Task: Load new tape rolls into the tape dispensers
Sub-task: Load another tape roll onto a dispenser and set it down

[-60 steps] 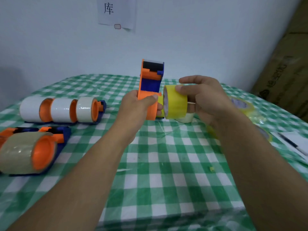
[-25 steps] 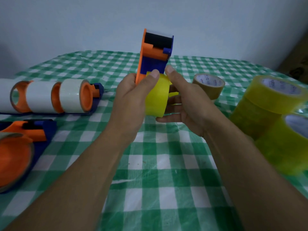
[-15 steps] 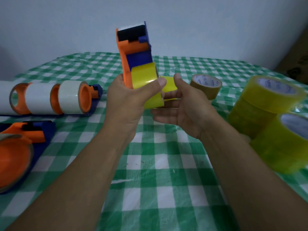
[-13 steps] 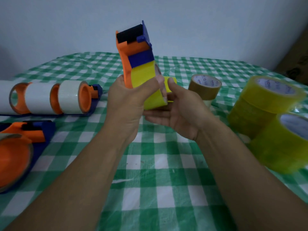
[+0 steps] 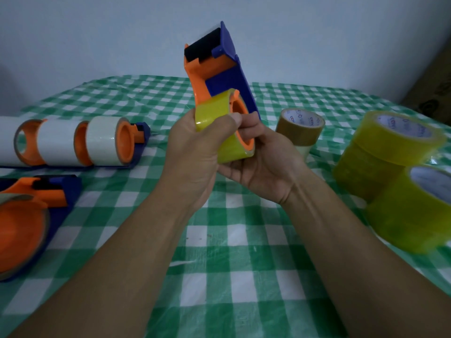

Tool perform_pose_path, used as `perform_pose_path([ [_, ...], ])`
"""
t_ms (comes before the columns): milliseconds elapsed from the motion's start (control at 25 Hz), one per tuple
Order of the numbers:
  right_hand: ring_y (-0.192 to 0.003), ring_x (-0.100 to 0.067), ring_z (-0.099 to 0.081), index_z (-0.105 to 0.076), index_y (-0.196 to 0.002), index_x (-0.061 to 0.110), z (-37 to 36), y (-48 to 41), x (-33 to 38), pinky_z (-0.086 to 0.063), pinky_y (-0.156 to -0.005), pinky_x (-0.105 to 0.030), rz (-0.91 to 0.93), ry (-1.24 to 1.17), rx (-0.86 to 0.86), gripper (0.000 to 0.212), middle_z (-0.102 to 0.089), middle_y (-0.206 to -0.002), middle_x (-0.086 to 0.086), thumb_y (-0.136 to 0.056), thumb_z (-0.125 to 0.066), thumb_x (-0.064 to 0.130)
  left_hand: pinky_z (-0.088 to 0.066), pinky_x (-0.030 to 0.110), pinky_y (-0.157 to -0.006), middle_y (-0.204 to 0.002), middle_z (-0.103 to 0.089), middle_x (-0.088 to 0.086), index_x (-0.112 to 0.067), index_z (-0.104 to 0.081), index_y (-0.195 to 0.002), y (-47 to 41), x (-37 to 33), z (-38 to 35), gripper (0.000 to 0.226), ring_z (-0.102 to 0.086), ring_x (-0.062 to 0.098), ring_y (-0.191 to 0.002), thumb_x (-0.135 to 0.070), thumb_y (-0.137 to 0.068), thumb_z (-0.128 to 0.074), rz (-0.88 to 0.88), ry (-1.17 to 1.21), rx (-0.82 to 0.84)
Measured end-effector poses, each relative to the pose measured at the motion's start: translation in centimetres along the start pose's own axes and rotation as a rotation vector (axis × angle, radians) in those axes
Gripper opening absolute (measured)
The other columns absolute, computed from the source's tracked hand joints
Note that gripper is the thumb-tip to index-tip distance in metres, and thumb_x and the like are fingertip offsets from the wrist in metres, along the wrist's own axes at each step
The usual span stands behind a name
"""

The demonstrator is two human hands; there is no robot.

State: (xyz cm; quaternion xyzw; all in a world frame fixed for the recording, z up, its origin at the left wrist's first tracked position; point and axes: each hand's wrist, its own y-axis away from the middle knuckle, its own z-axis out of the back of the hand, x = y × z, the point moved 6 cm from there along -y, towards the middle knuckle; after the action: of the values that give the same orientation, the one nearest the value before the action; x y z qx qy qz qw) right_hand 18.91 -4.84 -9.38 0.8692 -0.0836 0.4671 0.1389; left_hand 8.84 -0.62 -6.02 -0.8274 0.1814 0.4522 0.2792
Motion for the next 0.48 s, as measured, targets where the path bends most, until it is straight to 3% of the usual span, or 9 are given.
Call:
perform_pose_path([
  [80,-0.107,-0.031,-0.071,-0.062,-0.133,0.011,0.4,0.0,0.0,-0.06,-0.088,-0.049,0.003,0.108,-0.037,0.05,-0.071,-0.122,-0.015,-0.107,-0.038,0.047,-0.06,0.037,-0.072,-0.088,-0.075,0.017,0.009,-0.061,-0.115,0.1,-0.2,0.1,0.033,-0.074,0.027,-0.079,-0.005,-0.086,-0.067,-0.013,-0.058,0.018],
  [120,-0.105,-0.032,-0.072,-0.067,-0.124,0.01,0.6,0.2,0.1,-0.06,-0.086,-0.05,0.014,0.199,-0.076,0.054,-0.074,-0.114,-0.014,-0.104,-0.041,0.053,-0.06,0.036,-0.07,-0.083,-0.075,0.013,0.007,-0.061,-0.113,0.2,-0.3,0.2,0.028,-0.073,0.026,-0.075,-0.002,-0.088,-0.068,-0.024,-0.107,0.024],
  [200,-0.086,-0.029,-0.073,-0.071,-0.099,0.009,0.9,1.1,1.0,-0.061,-0.08,-0.05,0.038,0.378,-0.142,0.065,-0.071,-0.079,-0.005,-0.095,-0.045,0.068,-0.058,0.034,-0.066,-0.077,-0.073,0.01,0.005,-0.06,-0.115,0.4,-0.5,0.3,0.027,-0.071,0.024,-0.068,-0.001,-0.09,-0.067,-0.054,-0.214,0.031],
  [240,-0.078,-0.027,-0.071,-0.07,-0.095,0.008,0.8,1.6,1.5,-0.061,-0.077,-0.05,0.041,0.454,-0.141,0.072,-0.066,-0.069,-0.002,-0.09,-0.044,0.075,-0.058,0.035,-0.065,-0.075,-0.071,0.011,0.005,-0.06,-0.115,0.5,-0.7,0.3,0.026,-0.069,0.024,-0.066,-0.005,-0.092,-0.066,-0.065,-0.241,0.042],
  [360,-0.08,-0.029,-0.069,-0.062,-0.116,-0.005,0.2,2.3,1.7,-0.061,-0.073,-0.048,0.015,0.619,-0.062,0.091,-0.06,-0.081,-0.011,-0.085,-0.047,0.08,-0.058,0.039,-0.066,-0.076,-0.068,0.015,0.01,-0.058,-0.113,0.7,-0.5,0.4,0.038,-0.067,0.026,-0.066,-0.025,-0.098,-0.058,-0.045,-0.252,0.059],
  [480,-0.087,-0.032,-0.068,-0.057,-0.128,0.0,0.0,2.0,1.2,-0.062,-0.073,-0.045,0.038,0.635,-0.033,0.075,-0.061,-0.1,-0.02,-0.089,-0.06,0.064,-0.059,0.044,-0.074,-0.092,-0.069,0.026,0.011,-0.061,-0.111,0.7,-0.1,0.3,0.057,-0.071,0.031,-0.079,-0.043,-0.098,-0.05,0.008,-0.257,0.029],
])
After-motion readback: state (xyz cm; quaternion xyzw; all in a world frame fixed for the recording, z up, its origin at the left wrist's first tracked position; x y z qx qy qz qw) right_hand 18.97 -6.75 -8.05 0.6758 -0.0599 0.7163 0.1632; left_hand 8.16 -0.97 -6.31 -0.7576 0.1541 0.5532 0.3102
